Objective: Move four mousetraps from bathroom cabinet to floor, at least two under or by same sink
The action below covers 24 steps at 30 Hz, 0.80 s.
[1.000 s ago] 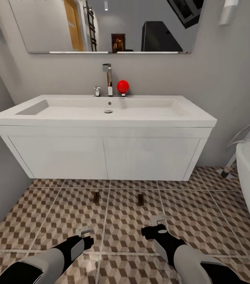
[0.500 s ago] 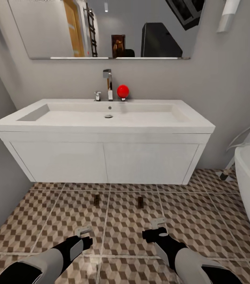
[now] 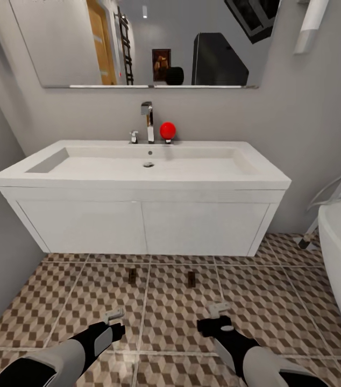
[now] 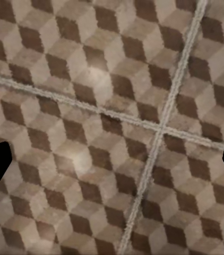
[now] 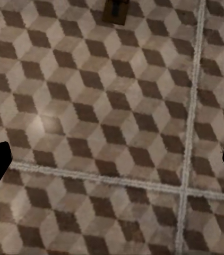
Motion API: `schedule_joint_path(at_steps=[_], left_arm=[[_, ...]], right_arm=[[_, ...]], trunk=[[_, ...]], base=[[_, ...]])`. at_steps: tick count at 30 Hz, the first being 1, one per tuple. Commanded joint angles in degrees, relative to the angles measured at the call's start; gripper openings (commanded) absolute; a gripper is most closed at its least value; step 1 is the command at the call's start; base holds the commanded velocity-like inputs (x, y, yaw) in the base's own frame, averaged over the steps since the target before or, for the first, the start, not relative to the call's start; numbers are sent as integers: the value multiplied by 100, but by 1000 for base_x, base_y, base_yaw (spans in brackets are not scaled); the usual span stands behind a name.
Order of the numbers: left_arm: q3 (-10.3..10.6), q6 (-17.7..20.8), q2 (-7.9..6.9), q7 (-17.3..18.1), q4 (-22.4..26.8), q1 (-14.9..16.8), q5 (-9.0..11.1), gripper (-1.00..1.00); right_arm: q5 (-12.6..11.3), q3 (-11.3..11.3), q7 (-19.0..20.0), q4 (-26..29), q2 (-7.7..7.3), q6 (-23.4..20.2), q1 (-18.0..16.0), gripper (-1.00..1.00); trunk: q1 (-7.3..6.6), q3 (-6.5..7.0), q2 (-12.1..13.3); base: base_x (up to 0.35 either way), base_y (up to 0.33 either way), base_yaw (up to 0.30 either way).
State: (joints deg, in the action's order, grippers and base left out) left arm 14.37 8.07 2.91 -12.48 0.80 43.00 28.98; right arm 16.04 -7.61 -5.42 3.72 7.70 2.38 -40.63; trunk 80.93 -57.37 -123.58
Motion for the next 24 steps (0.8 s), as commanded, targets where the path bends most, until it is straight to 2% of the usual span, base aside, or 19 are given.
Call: schedule_joint_path(at_steps=[1, 24], left_arm=[[49, 28, 0, -26, 8, -3, 46, 100], [49, 25, -8, -19, 7, -372, 30, 100]], right_arm=[[54, -48, -17, -8, -7, 62, 5, 100], [34, -48, -26, -10, -84, 245, 271, 100]], trunk=[[-23, 14, 40], [-529, 427, 962]], base=[[0, 0, 0], [0, 0, 0]])
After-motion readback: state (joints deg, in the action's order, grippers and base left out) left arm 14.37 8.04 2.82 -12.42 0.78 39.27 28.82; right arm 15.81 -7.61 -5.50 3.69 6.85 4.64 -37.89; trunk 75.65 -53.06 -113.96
